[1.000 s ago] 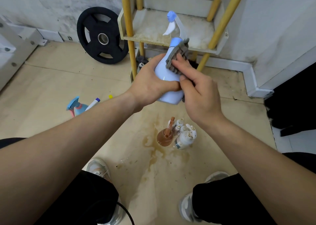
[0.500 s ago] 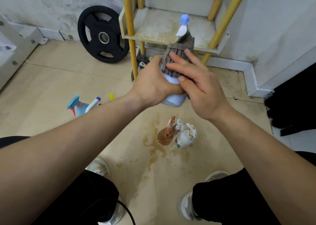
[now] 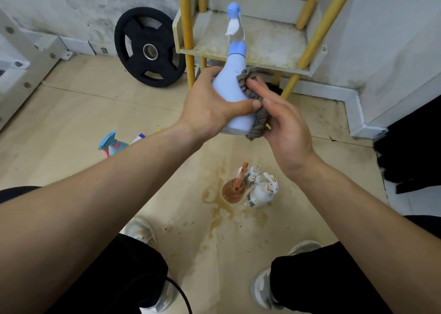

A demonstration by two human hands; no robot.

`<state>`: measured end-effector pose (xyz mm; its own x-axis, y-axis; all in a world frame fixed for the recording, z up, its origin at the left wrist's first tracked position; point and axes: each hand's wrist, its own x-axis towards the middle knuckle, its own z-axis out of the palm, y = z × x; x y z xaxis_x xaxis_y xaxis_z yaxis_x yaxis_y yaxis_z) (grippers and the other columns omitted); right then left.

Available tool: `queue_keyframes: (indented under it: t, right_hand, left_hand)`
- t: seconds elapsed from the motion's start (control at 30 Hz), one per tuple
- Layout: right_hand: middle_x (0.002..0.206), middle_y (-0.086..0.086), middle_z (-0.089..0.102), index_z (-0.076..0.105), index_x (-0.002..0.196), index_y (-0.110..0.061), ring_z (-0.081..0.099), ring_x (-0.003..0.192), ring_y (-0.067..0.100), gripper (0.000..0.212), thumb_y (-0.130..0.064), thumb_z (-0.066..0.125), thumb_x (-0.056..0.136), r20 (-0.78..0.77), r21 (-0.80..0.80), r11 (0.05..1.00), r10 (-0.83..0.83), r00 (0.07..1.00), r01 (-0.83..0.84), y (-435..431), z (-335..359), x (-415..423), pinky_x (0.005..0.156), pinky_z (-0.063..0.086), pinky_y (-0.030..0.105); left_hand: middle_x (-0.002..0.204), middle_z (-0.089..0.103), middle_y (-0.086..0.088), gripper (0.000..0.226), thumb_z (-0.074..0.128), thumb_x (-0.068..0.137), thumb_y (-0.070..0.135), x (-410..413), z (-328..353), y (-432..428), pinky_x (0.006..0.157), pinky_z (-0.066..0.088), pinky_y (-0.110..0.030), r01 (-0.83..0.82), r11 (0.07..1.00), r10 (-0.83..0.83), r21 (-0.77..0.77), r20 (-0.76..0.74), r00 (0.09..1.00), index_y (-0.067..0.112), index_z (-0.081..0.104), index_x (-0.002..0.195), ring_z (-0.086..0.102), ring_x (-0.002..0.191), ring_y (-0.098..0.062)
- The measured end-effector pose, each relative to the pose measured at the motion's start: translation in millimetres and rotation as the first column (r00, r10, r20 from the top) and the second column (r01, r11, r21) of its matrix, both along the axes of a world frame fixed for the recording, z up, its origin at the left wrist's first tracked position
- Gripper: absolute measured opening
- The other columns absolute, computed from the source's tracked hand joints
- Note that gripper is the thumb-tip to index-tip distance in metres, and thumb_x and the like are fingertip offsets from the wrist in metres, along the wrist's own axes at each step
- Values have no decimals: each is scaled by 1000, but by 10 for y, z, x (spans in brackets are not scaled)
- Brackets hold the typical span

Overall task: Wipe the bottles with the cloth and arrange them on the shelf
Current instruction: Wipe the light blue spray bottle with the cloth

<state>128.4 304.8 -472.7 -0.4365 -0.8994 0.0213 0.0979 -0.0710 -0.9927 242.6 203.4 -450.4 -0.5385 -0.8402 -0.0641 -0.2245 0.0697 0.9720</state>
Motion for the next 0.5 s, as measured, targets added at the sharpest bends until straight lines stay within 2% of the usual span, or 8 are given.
queue_keyframes:
  t: [0.07, 0.13, 0.2, 0.3, 0.33, 0.4, 0.43, 0.5]
  right_hand:
    - [151, 2, 53, 61, 134, -19, 49, 140, 17, 46, -27, 44, 92, 71, -4, 997, -72, 995, 73, -20, 21, -22, 111, 39, 47]
    - [145, 9, 59, 59, 138, -12, 56, 133, 26, 50, -28, 46, 93, 190, -19, 985, -164, 968, 171, -44, 42, -71, 105, 44, 53]
    - [146, 17, 56, 51, 143, -6, 54, 134, 37, 58, -30, 48, 91, 307, -16, 974, -211, 928, 226, -34, 55, -106, 99, 44, 54]
    - [143, 21, 56, 40, 148, -8, 61, 117, 45, 66, -36, 52, 89, 391, 19, 975, -212, 896, 222, -19, 40, -74, 81, 48, 56]
    - [145, 24, 53, 38, 149, -8, 60, 120, 45, 71, -39, 57, 87, 423, 25, 976, -205, 883, 215, -22, 36, -45, 83, 50, 61]
    - [151, 29, 44, 37, 149, -4, 54, 130, 46, 86, -42, 67, 77, 486, 31, 974, -211, 848, 224, -19, 42, 9, 98, 48, 64]
    - [150, 30, 43, 38, 149, -4, 56, 128, 45, 89, -43, 69, 75, 494, 41, 973, -219, 842, 228, -22, 45, 34, 95, 51, 61]
    - [139, 30, 54, 40, 148, -6, 67, 104, 38, 81, -45, 62, 81, 449, 68, 978, -206, 870, 197, -12, 54, 85, 71, 55, 49]
  left_hand:
    - [105, 64, 15, 53, 85, 80, 30, -12, 31, 24, 75, 53, -15, 21, 999, -20, 38, -41, 999, 22, 58, 124, 64, 89, 5]
    - [107, 68, 9, 32, 61, 93, 20, -17, 93, 33, 75, 55, -25, 48, 986, -29, 160, -125, 992, 24, 65, 124, 65, 90, -8]
    - [110, 69, 8, 38, 47, 98, 13, -7, 129, 35, 69, 58, -30, 72, 958, -24, 279, -172, 985, 29, 69, 125, 66, 87, -15]
    - [103, 71, 10, 33, 47, 104, 16, 11, 75, 64, 64, 56, -23, 88, 951, -22, 298, -218, 976, 26, 67, 129, 67, 77, -5]
    - [107, 72, 7, 31, 49, 105, 19, 3, 51, 86, 65, 54, -21, 94, 948, -21, 303, -235, 972, 23, 66, 130, 67, 78, -3]
    - [119, 70, -2, 30, 52, 105, 26, -29, 1, 127, 65, 52, -18, 112, 936, -22, 335, -260, 965, 21, 62, 133, 67, 81, -2]
    - [120, 69, -3, 32, 52, 105, 30, -42, -6, 146, 64, 52, -17, 130, 923, -29, 362, -270, 962, 21, 60, 135, 68, 82, -2]
    - [121, 69, -2, 37, 53, 104, 39, -70, -9, 187, 70, 56, -24, 182, 893, -59, 412, -294, 954, 21, 57, 136, 71, 90, -8]
